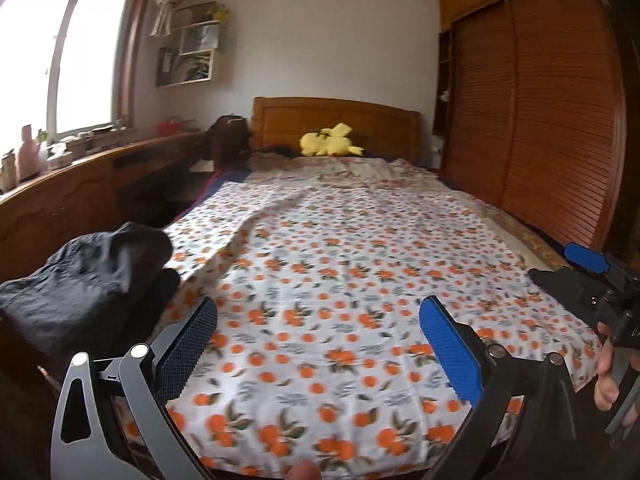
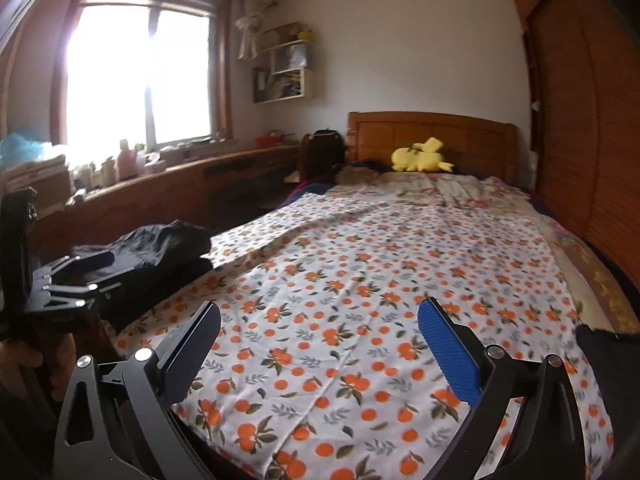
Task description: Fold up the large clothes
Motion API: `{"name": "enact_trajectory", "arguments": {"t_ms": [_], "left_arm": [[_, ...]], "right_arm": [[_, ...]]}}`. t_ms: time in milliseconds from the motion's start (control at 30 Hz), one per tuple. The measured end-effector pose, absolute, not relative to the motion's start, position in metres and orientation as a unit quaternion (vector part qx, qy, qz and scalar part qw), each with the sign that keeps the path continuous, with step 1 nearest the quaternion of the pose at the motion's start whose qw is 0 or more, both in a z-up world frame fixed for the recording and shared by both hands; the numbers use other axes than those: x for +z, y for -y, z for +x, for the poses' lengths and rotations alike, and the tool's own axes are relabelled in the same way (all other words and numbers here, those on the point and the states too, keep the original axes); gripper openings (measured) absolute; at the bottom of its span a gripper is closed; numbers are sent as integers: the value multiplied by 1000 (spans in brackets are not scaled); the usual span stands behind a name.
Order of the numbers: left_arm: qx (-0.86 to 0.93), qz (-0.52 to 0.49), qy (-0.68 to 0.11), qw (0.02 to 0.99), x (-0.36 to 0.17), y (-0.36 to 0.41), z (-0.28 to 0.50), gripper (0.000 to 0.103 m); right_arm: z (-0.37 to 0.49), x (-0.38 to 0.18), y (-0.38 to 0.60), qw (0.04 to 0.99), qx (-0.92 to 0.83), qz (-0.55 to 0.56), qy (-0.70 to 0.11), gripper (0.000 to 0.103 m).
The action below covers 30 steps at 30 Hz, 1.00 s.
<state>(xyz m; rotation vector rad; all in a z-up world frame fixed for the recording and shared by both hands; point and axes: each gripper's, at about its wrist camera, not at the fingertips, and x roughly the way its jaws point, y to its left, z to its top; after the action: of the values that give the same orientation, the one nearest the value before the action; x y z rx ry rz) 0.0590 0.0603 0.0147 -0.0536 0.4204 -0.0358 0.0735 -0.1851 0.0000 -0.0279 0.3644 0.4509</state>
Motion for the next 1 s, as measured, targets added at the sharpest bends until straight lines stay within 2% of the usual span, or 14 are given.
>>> {"name": "enact_trajectory", "arguments": {"t_ms": [433, 1000], "left_arm": [[-37, -2, -189, 981, 28, -2, 32, 101], [-39, -2, -191, 981, 24, 2, 25, 101]], "right_arm": [[27, 1, 243, 981, 129, 24, -146, 95], [27, -6, 249, 980, 125, 28, -150, 95]]}}
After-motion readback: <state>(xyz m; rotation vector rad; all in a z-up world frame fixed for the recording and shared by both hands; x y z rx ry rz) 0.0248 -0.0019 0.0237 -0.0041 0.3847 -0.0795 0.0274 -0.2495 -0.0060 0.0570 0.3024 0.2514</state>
